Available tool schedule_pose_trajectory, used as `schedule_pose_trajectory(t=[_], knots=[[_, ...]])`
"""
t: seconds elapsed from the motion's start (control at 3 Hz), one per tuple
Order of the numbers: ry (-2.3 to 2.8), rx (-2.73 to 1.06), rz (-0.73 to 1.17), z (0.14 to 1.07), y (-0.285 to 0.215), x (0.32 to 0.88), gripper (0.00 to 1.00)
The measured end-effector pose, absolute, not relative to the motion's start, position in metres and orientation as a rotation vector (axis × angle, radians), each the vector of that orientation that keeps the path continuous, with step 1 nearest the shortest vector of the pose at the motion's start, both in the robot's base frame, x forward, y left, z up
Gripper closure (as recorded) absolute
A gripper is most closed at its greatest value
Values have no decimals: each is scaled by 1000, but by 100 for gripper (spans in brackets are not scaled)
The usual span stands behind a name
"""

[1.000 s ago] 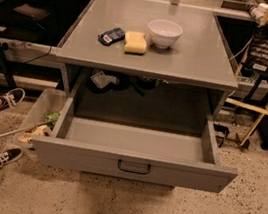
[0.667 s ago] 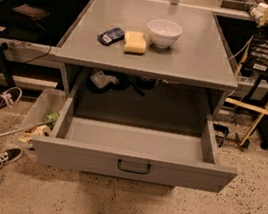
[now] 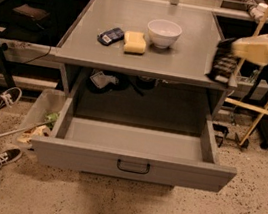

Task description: Place rxbar chocolate into top drawer

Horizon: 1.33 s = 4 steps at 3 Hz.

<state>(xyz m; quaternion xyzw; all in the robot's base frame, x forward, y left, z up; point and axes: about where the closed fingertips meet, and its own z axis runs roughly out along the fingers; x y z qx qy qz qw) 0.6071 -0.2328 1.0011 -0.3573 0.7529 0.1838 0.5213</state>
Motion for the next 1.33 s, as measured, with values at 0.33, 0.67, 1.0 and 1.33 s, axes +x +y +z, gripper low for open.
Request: schedule_pose_trajectory(t=[0.33, 0.67, 1.0, 1.33], knots=[[1755, -970, 537, 935, -170, 616, 100], [1746, -989, 542, 932, -163, 615, 100], [1748, -995, 523, 931, -161, 615, 100], [1733, -1081, 393, 898, -149, 611, 100]])
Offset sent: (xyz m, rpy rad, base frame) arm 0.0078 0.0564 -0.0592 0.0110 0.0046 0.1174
